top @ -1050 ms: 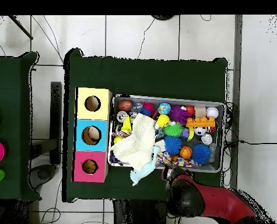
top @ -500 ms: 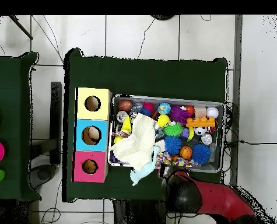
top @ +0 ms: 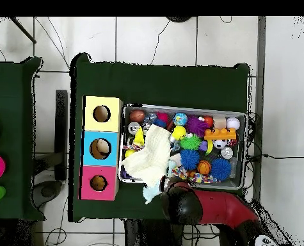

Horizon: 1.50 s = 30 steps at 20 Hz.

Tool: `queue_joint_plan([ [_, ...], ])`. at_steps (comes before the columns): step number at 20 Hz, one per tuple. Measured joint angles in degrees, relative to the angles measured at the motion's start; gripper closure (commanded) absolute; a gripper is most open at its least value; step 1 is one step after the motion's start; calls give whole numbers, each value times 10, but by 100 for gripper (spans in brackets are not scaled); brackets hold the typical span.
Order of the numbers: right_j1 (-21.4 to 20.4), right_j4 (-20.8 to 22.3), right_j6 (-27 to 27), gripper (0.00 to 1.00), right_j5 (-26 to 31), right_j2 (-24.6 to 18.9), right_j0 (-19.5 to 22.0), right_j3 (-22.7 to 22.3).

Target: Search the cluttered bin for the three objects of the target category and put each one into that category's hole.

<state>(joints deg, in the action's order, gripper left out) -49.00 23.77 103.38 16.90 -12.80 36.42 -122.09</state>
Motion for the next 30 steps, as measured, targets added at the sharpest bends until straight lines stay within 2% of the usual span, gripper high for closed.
queue_joint_plan([
  [17,3,-117,0,0,14,10,-74,49],
  [22,3,-138,0,0,14,27,-99,55],
  [30,21,-142,0,0,4,61,-137,61],
])
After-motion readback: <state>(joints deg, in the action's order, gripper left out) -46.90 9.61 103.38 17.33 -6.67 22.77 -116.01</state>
